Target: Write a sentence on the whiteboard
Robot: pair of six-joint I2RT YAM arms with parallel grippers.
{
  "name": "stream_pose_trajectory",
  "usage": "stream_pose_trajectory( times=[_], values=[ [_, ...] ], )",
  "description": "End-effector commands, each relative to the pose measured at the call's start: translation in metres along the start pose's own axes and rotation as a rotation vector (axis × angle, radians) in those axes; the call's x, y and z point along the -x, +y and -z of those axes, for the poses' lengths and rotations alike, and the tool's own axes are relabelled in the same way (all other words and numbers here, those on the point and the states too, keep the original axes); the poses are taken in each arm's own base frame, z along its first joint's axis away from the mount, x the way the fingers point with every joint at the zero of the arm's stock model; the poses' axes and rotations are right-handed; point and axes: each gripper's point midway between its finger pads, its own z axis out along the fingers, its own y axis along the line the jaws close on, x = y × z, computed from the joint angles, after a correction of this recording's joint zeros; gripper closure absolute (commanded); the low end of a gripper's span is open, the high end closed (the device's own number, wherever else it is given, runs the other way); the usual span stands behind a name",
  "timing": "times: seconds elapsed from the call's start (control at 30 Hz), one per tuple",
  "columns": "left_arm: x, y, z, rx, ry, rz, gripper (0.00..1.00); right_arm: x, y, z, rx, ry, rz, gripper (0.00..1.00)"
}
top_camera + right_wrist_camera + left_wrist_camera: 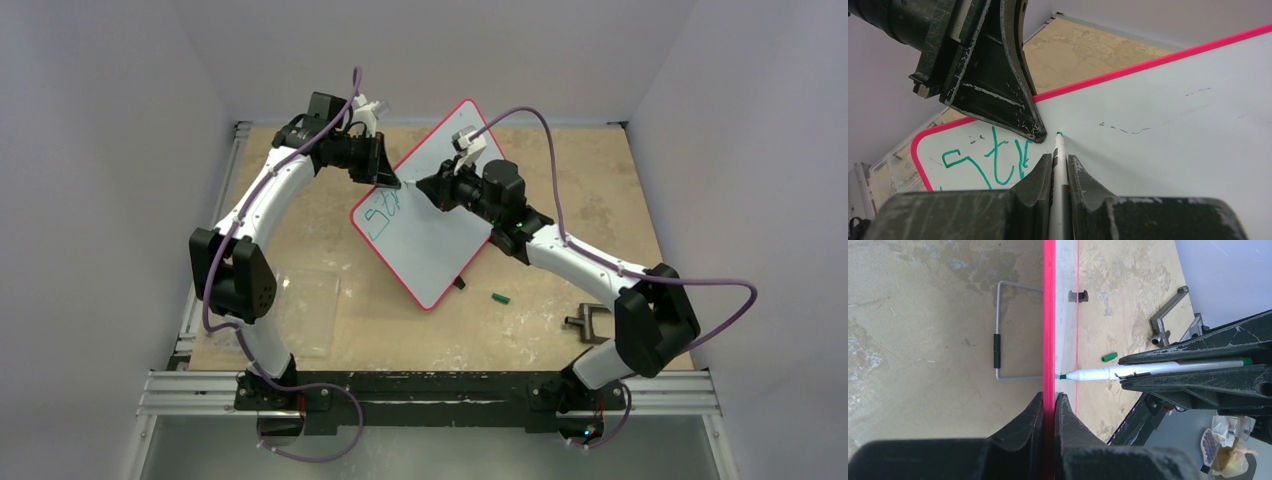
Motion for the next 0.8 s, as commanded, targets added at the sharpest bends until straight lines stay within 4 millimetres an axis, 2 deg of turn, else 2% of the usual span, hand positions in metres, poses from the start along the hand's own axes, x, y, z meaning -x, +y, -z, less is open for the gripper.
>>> stream_pose_trajectory(
  times=[0.0,0.37,0.57,0.77],
  values=[
    [-0.014,-0.003,0.001,0.026,0.043,-0.082,1.0,-0.015,0.008,0.003,0.047,0.04,-0.01,1.0],
    [-0.014,-0.004,0.002,0.026,0.041,-0.085,1.0,-0.032,0.013,0.014,0.071,0.076,-0.031,1.0],
    [-0.014,-0.005,0.003,0.025,0.038,-0.086,1.0,-0.038,0.005,0.018,0.026,0.085,-0.023,1.0],
    [-0.014,-0.005,0.003,0.026,0.039,-0.085,1.0,-0.035,0.0,0.019,-0.008,0.075,-0.02,1.0]
  ],
)
